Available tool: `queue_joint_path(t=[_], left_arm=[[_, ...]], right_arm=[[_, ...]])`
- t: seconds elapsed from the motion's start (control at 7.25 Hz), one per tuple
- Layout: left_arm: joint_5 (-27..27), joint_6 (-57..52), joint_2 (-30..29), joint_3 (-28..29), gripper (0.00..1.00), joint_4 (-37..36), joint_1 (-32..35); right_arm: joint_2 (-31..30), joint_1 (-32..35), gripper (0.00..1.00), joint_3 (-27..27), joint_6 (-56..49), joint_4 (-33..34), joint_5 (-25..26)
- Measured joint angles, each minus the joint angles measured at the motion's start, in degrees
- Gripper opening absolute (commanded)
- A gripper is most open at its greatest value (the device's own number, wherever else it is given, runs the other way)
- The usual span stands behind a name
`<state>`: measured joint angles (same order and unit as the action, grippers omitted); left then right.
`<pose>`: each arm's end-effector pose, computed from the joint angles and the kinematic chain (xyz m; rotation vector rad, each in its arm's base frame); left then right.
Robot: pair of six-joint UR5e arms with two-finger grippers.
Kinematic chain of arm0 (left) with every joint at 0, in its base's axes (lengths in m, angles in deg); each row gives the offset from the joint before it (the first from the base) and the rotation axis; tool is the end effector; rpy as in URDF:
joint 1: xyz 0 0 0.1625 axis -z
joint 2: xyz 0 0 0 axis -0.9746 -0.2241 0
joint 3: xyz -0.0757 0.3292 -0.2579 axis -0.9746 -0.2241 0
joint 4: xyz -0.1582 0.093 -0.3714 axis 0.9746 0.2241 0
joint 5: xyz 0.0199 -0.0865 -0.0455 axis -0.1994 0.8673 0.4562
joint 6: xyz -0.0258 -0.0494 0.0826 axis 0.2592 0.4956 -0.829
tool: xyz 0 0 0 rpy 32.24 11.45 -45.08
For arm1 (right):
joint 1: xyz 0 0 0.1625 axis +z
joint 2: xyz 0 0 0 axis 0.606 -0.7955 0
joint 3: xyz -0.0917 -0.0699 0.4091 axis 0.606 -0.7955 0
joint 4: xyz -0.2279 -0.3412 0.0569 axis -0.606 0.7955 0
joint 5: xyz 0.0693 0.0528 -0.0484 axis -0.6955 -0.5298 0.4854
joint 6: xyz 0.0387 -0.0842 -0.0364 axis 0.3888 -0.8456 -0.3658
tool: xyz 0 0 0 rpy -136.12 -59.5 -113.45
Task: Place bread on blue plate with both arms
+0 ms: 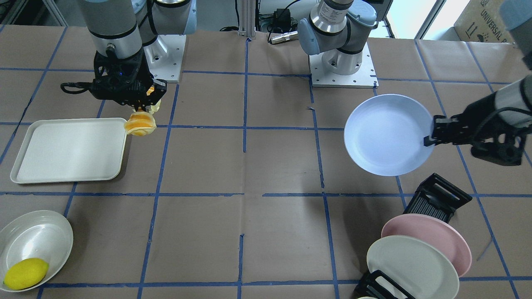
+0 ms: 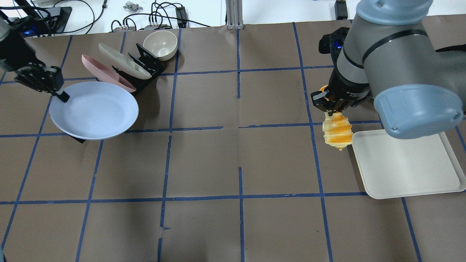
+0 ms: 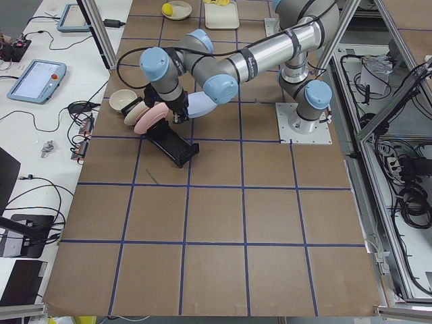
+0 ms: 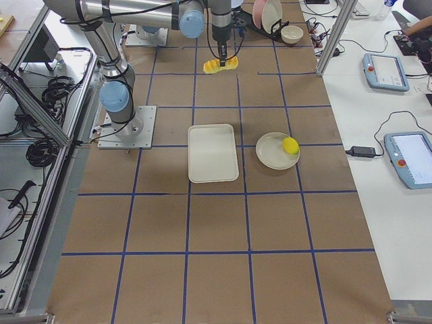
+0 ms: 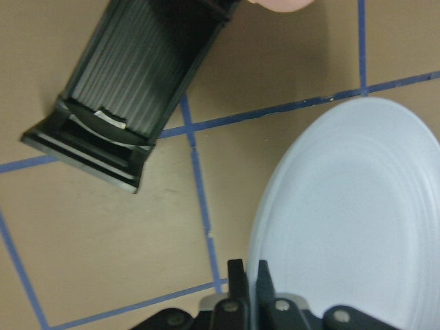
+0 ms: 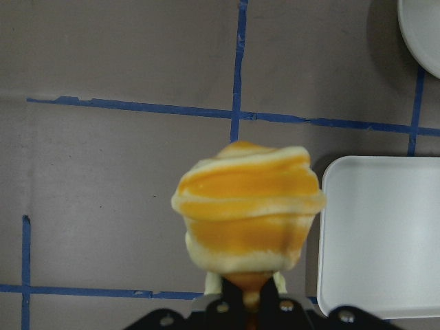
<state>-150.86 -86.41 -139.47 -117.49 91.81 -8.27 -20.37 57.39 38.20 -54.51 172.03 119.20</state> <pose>0.0615 -0.5643 0.4167 -0.2002 -2.8792 -0.2777 0.1626 -0.4458 0.4281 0.1451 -3.0609 0.0904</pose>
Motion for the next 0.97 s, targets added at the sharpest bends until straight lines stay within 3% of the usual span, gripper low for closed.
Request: queue_joint_path(t=[0.28, 0.69, 0.83, 0.97], left_arm=[[5.8, 8.5, -1.6, -4.2, 0.03, -7.5, 9.6], [13.3, 18.7, -8.8, -10.7, 0.03, -28.1, 18.8], [14.3, 21.5, -11.4, -11.5, 0.08, -34.1, 21.4], [14.5, 24.4, -13.5, -12.1, 0.39, -39.2, 24.0]], right_arm=[[0.2, 1.4, 0.04, 0.1, 0.7, 0.2, -0.3], [0.3, 1.7, 0.04, 0.6, 0.8, 0.6, -0.4], [0.4, 2.0, 0.04, 0.6, 0.9, 0.7, -0.5], [0.5, 2.7, 0.04, 0.6, 1.1, 1.2, -0.6]])
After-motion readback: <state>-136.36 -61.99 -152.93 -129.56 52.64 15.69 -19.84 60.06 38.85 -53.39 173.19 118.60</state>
